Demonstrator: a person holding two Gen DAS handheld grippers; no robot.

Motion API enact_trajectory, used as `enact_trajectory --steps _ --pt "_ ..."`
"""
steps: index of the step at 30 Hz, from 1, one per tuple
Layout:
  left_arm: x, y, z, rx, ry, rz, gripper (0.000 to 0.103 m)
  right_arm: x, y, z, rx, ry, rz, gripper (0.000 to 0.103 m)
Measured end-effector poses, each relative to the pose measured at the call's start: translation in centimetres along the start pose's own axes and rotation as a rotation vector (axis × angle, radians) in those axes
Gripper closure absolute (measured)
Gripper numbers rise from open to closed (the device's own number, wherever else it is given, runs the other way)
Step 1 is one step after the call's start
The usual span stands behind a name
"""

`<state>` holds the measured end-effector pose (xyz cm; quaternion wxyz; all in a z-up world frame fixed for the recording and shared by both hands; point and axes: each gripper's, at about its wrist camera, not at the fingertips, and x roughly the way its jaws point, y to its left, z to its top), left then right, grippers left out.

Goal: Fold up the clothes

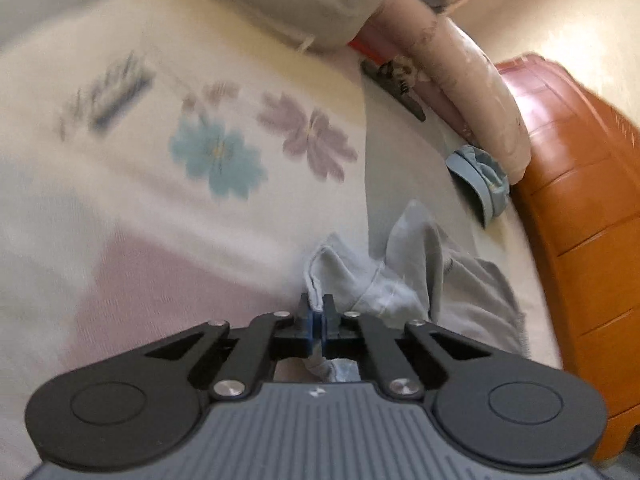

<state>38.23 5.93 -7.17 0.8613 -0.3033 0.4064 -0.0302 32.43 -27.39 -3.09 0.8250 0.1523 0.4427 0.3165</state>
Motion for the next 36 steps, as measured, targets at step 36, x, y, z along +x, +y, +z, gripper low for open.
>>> enact_trajectory --steps 36 --pt "-10.7 19.5 19.7 0.150 -0.305 0.096 0.101 7.9 13.5 7.8 -0.081 -0.049 -0.361 0.000"
